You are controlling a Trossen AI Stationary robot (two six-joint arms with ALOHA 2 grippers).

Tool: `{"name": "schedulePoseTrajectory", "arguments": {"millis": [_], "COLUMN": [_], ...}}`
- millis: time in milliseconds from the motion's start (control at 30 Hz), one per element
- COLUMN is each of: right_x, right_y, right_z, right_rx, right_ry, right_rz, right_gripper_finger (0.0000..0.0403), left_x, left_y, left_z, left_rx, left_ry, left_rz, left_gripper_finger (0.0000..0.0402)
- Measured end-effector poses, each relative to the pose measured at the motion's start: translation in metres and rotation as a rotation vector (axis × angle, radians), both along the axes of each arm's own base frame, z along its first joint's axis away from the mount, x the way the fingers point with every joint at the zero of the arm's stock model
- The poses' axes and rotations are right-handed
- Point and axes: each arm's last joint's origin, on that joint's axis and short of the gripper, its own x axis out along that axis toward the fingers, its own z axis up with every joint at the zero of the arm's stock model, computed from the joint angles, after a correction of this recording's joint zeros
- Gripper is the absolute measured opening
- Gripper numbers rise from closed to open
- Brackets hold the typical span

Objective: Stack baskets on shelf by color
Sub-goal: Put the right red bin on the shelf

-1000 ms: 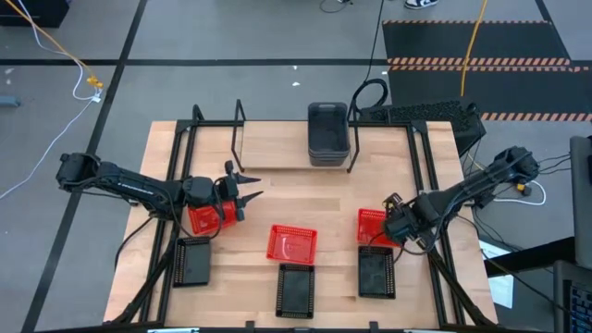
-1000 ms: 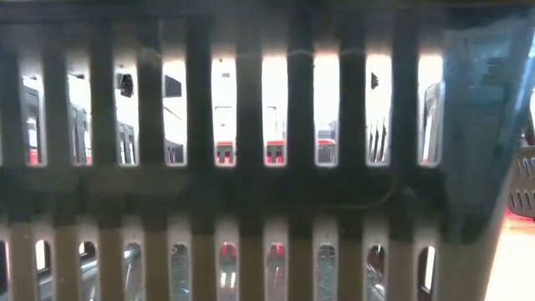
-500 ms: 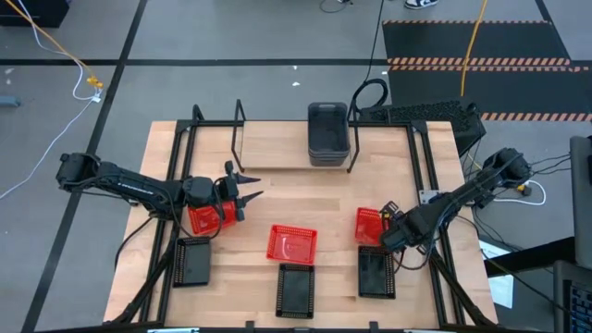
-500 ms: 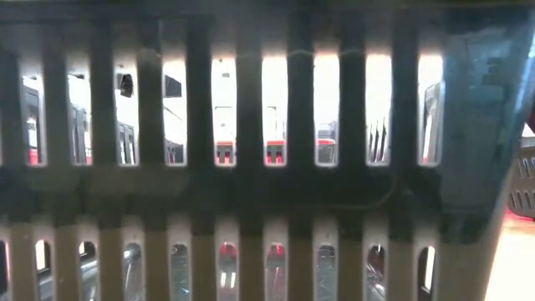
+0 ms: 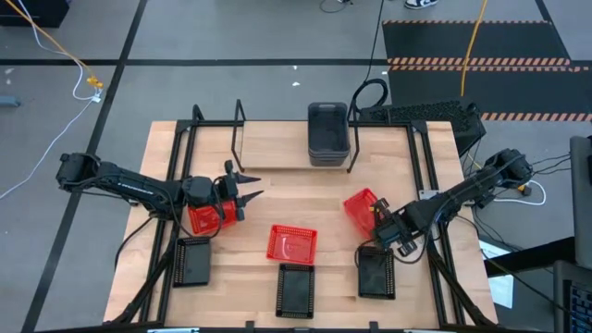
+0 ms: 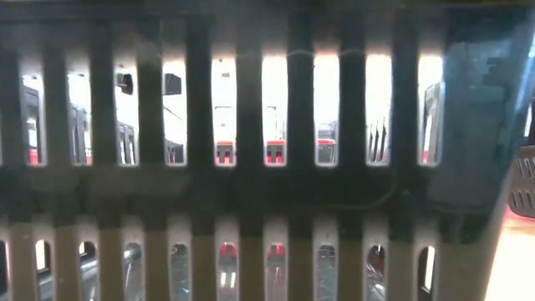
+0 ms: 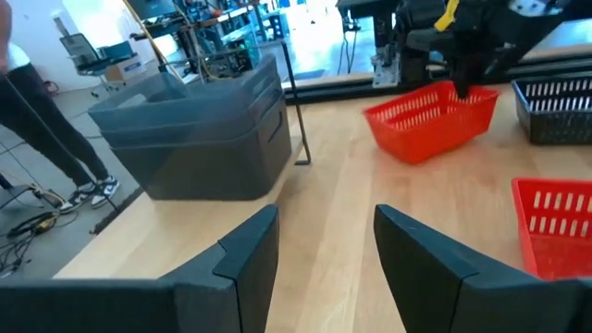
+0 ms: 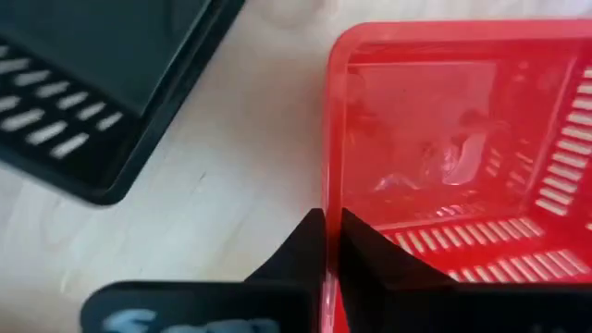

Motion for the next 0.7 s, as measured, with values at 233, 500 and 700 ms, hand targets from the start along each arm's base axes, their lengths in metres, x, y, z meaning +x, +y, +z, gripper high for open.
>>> {"name": "schedulePoseTrajectory", "arguments": {"millis": [233,500,700], "right_x": [0.024,0.062,0.081], "right_y": [-0.001,-0.017,-0.044], "right_z": [0.024,0.087,0.105], "right_rx": [0.094,0.271,0.391], "right_ry": [-0.216,-0.504,-0.619], "right_rz": [-0.018,-0.382,-0.539], "right_gripper_finger": [0.0006,0.0007,0.0006], "left_x": [0.0,-0.004,-0.009], "left_y": [-0.008,-0.022,-0.028], "left_z": [-0.001,-0.004,0.001], "left_rx": [-0.071,-0.037,-0.002], "left_ry": [-0.008,0.026,0.01], "left_rz": [-0.029,-0.002,-0.011], "left_gripper_finger": [0.0181,0.0181,0.0181]}}
